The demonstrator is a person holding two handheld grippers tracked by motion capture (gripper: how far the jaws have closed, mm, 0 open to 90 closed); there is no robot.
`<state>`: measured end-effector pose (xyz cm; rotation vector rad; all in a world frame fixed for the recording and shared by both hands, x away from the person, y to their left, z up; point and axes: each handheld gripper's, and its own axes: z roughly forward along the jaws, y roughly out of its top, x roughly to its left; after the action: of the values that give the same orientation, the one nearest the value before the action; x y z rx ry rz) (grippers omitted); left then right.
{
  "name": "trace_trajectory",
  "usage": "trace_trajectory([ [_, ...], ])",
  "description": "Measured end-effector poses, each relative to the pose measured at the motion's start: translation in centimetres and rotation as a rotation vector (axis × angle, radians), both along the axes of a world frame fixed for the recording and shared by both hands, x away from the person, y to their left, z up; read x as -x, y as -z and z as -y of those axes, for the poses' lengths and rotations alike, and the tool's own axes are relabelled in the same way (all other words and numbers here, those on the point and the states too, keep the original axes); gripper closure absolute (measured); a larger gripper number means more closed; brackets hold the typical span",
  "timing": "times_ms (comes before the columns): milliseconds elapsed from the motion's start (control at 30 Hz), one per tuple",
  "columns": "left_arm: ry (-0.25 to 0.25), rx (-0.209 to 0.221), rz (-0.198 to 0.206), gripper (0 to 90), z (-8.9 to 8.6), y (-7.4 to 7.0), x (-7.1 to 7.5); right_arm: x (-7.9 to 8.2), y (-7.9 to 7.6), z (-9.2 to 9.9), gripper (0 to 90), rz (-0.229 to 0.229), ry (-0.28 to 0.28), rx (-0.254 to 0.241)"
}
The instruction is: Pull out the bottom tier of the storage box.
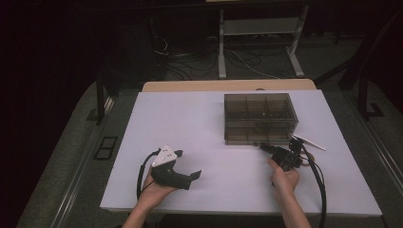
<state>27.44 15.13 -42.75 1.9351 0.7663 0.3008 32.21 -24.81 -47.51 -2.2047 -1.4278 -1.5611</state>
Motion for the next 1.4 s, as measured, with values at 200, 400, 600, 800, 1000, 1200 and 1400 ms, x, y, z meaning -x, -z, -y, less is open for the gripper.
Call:
trace_trajectory([
  [200, -0.002, 0.001, -0.001, 0.0, 0.0, 0.0, 0.0, 0.1, 0.0, 0.0, 79.4, 0.0, -0.006, 0.005],
  [400, 0.002, -0.002, 0.0, 0.0, 0.0, 0.0, 0.0, 0.2, 0.0, 0.0, 78.7, 0.005, -0.012, 0.016],
  [600, 0.002, -0.003, -0.001, 0.0, 0.0, 0.0, 0.0, 0.3, -0.2, -0.1, 70.1, 0.026, -0.017, 0.015],
  [800, -0.002, 0.003, -0.001, 0.0, 0.0, 0.0, 0.1, 0.5, -0.5, -0.2, 62.0, 0.037, -0.034, 0.043],
  [1000, 0.001, -0.002, 0.0, 0.0, 0.0, 0.0, 0.0, 0.7, -0.9, -0.2, 58.7, 0.049, -0.057, 0.074],
  [1200, 0.002, 0.0, -0.003, 0.0, 0.1, 0.0, 0.0, 1.0, -1.5, -0.2, 54.9, 0.062, -0.084, 0.12],
  [1400, 0.001, 0.0, 0.001, 0.0, 0.2, 0.0, -0.1, 1.1, -2.6, -0.1, 50.7, 0.076, -0.123, 0.154],
])
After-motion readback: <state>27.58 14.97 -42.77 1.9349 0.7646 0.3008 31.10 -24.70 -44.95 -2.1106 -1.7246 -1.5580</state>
